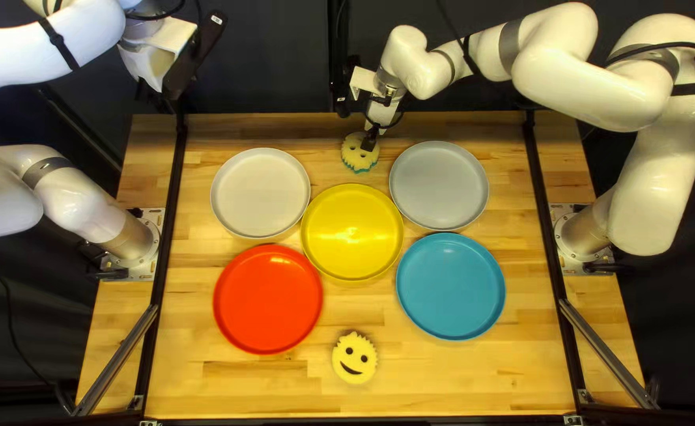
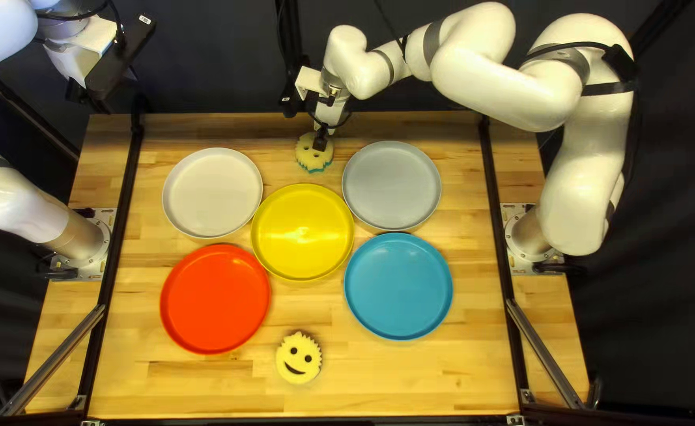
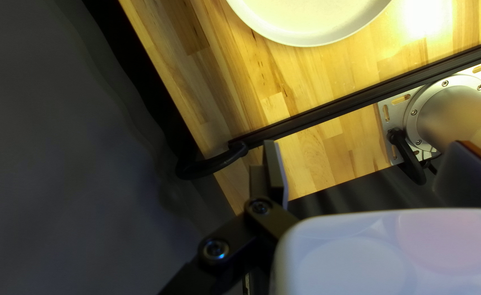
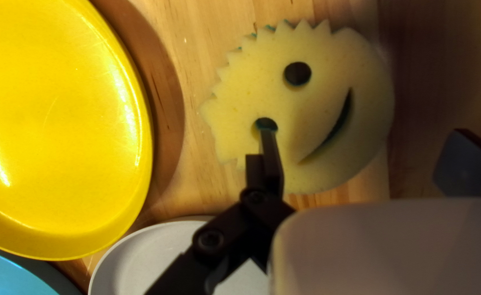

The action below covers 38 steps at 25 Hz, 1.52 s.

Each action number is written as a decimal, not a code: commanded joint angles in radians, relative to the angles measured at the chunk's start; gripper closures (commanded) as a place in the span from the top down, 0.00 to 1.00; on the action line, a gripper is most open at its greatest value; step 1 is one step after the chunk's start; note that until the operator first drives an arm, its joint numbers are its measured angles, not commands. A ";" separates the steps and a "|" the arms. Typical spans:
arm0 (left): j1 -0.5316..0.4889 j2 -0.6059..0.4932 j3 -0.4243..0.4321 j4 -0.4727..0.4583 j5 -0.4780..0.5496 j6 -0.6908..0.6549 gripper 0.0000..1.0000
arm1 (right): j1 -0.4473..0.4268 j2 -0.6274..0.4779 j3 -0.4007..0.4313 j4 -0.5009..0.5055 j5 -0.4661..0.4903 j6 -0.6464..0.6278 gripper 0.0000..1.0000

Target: Pick up sponge and scrub the plate

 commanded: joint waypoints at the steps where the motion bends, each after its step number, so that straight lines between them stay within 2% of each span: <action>1: 0.000 0.000 0.000 0.000 0.000 0.000 1.00 | -0.004 -0.001 -0.011 -0.003 0.014 -0.001 0.00; 11: 0.000 0.000 0.000 0.000 0.000 0.000 1.00 | -0.003 0.003 -0.033 -0.011 0.041 -0.018 0.00; 12: 0.000 0.000 0.000 0.000 0.000 0.000 1.00 | -0.006 0.000 -0.034 -0.009 0.048 -0.023 0.61; 13: 0.000 0.000 0.000 0.000 0.000 0.000 1.00 | -0.010 -0.005 -0.035 -0.005 0.059 -0.029 1.00; 18: 0.000 0.000 0.000 0.000 0.000 0.000 1.00 | -0.022 -0.010 -0.056 -0.012 0.116 -0.043 1.00; 26: 0.000 0.000 0.000 0.000 0.000 0.000 1.00 | -0.037 0.065 -0.171 -0.041 0.224 -0.060 1.00; 37: 0.000 0.000 0.000 0.000 0.000 0.000 1.00 | -0.029 0.122 -0.219 -0.043 0.238 -0.075 1.00; 38: 0.000 0.000 0.000 0.000 0.000 0.000 1.00 | -0.029 0.124 -0.221 -0.042 0.239 -0.074 0.87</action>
